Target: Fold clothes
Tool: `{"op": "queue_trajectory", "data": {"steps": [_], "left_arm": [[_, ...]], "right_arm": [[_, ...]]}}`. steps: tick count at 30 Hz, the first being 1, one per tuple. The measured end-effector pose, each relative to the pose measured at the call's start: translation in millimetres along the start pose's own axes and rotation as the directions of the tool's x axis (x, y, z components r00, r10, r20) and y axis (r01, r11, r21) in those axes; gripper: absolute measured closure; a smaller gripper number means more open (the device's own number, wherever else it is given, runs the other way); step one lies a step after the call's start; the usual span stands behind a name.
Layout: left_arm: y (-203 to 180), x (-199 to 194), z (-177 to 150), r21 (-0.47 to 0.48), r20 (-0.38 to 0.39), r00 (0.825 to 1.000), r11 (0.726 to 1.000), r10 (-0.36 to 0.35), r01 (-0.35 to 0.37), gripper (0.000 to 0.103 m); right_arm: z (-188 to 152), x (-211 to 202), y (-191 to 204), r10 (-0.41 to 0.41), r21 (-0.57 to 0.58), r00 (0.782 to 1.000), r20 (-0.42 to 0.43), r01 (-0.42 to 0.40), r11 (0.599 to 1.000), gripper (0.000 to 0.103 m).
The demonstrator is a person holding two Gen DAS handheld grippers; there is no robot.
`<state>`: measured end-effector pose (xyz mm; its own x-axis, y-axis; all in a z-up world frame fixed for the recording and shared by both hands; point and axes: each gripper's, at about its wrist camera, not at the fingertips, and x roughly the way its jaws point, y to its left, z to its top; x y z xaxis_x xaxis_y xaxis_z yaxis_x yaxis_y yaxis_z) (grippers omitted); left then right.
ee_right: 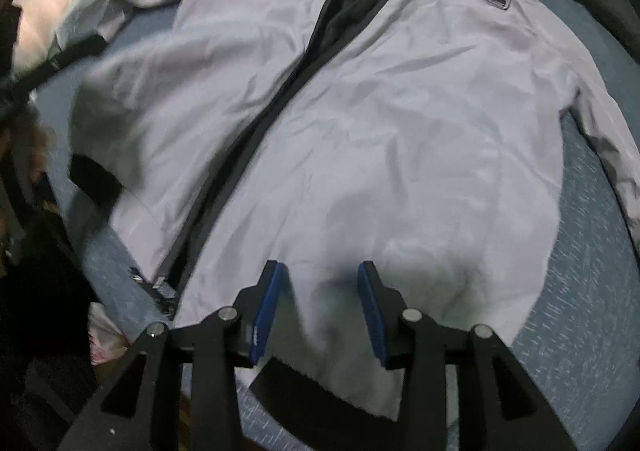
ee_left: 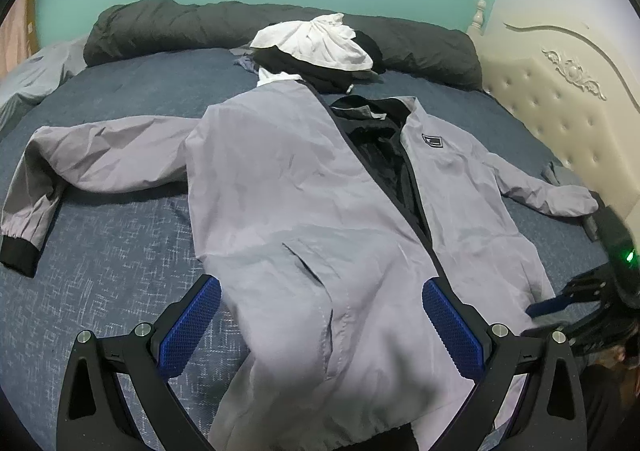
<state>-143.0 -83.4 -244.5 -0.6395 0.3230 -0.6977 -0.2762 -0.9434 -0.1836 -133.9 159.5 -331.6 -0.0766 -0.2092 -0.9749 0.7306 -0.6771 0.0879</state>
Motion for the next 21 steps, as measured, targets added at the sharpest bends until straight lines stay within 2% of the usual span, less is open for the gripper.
{"op": "queue_trajectory", "data": {"steps": [2,3,6,11,16,18,21], "left_arm": [[1.5,0.3,-0.8,-0.004,-0.002,1.0,1.0,-0.001,0.001,0.0],[2.1,0.3,-1.0,-0.005,-0.002,1.0,1.0,-0.002,0.002,0.0],[4.2,0.6,-1.6,-0.006,-0.001,1.0,1.0,-0.001,0.001,0.0],[8.8,1.9,-2.6,-0.015,-0.003,1.0,1.0,0.0,0.0,0.0],[13.0,0.1,-2.7,-0.025,0.003,1.0,1.0,0.007,-0.007,0.0],[15.2,-1.1,-2.7,-0.032,0.006,1.0,0.999,0.009,-0.009,0.0],[18.2,-2.6,-2.6,-0.036,0.007,1.0,0.999,0.013,-0.013,0.0]], "right_arm": [[0.9,7.6,1.5,-0.005,-0.01,1.0,-0.004,0.005,1.0,0.075],[1.0,10.1,1.3,-0.004,-0.011,1.0,-0.002,0.004,1.0,0.083],[0.3,7.7,-4.0,0.018,0.008,0.999,0.028,-0.018,1.0,0.094],[-1.7,-14.9,-17.7,0.072,0.052,0.991,0.114,-0.078,0.996,0.098],[4.4,-38.4,-33.4,0.164,0.126,0.962,0.219,-0.194,0.973,0.099],[6.8,-37.5,-31.4,0.163,0.12,0.964,0.208,-0.19,0.974,0.099],[16.0,-15.6,-23.0,0.135,0.1,0.982,0.133,-0.149,0.984,0.099]]}}
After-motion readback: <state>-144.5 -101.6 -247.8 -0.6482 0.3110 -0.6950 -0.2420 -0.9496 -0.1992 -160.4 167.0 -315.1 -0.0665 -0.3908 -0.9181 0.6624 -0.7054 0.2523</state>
